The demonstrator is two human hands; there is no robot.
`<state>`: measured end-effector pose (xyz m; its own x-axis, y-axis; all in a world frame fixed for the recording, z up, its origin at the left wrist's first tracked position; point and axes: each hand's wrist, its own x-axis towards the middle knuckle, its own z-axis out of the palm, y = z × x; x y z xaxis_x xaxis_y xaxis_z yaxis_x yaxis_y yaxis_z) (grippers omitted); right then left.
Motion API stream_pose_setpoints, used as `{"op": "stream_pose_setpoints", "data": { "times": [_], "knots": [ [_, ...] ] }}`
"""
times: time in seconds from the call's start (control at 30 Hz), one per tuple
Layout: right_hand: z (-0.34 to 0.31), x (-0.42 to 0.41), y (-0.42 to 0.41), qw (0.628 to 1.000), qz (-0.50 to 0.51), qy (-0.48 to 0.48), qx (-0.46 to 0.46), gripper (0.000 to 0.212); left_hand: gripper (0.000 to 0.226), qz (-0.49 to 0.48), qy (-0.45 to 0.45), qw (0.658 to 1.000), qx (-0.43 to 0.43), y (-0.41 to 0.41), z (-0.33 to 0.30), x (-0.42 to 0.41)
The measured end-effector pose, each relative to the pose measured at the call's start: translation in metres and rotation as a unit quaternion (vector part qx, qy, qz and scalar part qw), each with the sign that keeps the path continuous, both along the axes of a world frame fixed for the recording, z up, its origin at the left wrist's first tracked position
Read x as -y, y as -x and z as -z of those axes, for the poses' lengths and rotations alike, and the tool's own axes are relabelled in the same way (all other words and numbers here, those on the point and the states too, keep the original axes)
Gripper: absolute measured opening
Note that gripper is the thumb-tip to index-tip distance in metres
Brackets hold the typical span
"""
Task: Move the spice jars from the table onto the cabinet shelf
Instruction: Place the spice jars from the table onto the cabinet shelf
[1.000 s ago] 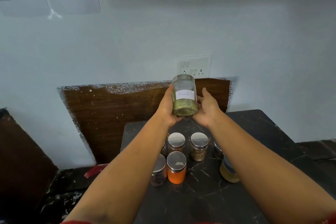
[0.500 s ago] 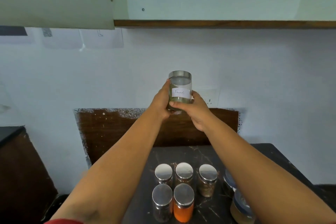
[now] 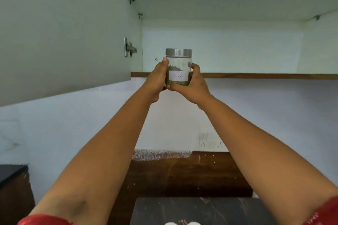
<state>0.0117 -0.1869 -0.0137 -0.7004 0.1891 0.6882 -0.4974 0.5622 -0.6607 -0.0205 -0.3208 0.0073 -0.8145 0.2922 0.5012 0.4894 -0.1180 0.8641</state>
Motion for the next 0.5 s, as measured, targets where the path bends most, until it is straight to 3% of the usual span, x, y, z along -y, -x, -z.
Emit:
{"op": "stream_pose_setpoints", "data": {
  "times": [0.07, 0.13, 0.17, 0.27, 0.33, 0.47, 0.5],
  "knots": [
    [-0.018, -0.003, 0.011, 0.997, 0.039, -0.050, -0.035, 0.107, 0.054, -0.052, 0.062, 0.996, -0.033, 0.016, -0.015, 0.005],
    [-0.034, -0.009, 0.027, 0.993, 0.070, -0.075, -0.053, 0.105, 0.053, -0.165, 0.150, 0.970, -0.098, 0.040, -0.024, 0.013],
    [-0.039, -0.012, 0.036, 0.993, 0.076, -0.075, -0.054, 0.105, 0.053, -0.233, 0.240, 0.933, -0.135, 0.051, -0.025, 0.018],
    [-0.051, -0.018, 0.065, 0.995, 0.082, -0.043, -0.023, 0.105, 0.073, -0.351, 0.515, 0.757, -0.195, 0.075, -0.012, 0.021],
    [-0.058, -0.019, 0.080, 0.992, 0.108, -0.053, 0.038, 0.100, 0.083, -0.353, 0.558, 0.729, -0.182, 0.083, -0.003, 0.014],
    [-0.080, -0.014, 0.108, 0.970, 0.149, -0.121, 0.150, 0.098, 0.073, -0.381, 0.619, 0.647, -0.232, 0.095, -0.013, 0.011],
    [-0.085, -0.011, 0.115, 0.966, 0.145, -0.127, 0.170, 0.100, 0.072, -0.376, 0.627, 0.640, -0.239, 0.097, -0.016, 0.014]
  ]
}}
